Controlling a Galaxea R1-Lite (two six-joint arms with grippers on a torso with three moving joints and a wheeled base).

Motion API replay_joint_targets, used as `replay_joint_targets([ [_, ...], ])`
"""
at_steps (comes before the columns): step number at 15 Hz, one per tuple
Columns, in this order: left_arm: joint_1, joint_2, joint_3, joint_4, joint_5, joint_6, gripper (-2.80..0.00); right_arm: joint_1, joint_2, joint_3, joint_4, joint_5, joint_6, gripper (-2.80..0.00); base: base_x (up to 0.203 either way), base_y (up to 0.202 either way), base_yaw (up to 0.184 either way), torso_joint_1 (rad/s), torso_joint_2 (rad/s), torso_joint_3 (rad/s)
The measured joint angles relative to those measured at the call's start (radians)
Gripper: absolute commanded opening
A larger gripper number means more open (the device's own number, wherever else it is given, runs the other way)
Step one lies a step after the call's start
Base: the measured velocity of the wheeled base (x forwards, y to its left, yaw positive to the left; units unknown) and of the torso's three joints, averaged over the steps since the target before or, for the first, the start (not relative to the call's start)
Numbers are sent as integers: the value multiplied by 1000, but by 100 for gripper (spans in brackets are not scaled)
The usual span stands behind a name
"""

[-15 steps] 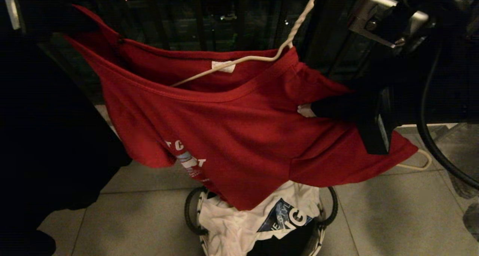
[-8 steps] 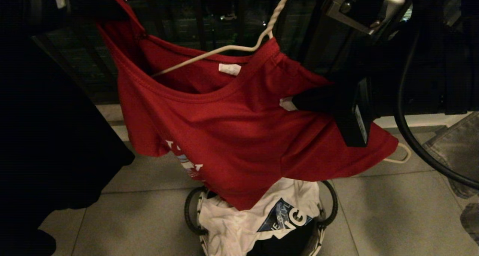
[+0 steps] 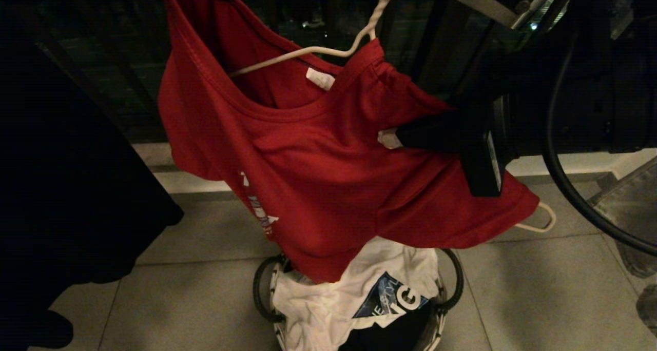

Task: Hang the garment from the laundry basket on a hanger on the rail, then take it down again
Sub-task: Hang the clothes on the clothes rack

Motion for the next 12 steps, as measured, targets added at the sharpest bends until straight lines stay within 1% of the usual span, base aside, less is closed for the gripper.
replay_joint_targets([
  [3, -10, 26, -38, 0, -29, 15, -280, 0, -25, 3, 1, 64, 47, -280, 0, 0, 0, 0, 0, 0],
  [6, -15, 58, -84, -5, -42, 95, -280, 1, -44, 9, -9, 112, 102, -280, 0, 0, 0, 0, 0, 0],
  [9, -27, 68, -95, -24, -47, 164, -280, 1, -59, 51, -113, 168, 170, -280, 0, 0, 0, 0, 0, 0],
  [10, -37, 68, -96, -47, -48, 192, -280, 1, -60, 80, -168, 176, 179, -280, 0, 0, 0, 0, 0, 0],
  [12, -54, 70, -96, -59, -49, 210, -280, 1, -51, 122, -264, 194, 184, -280, 0, 0, 0, 0, 0, 0],
])
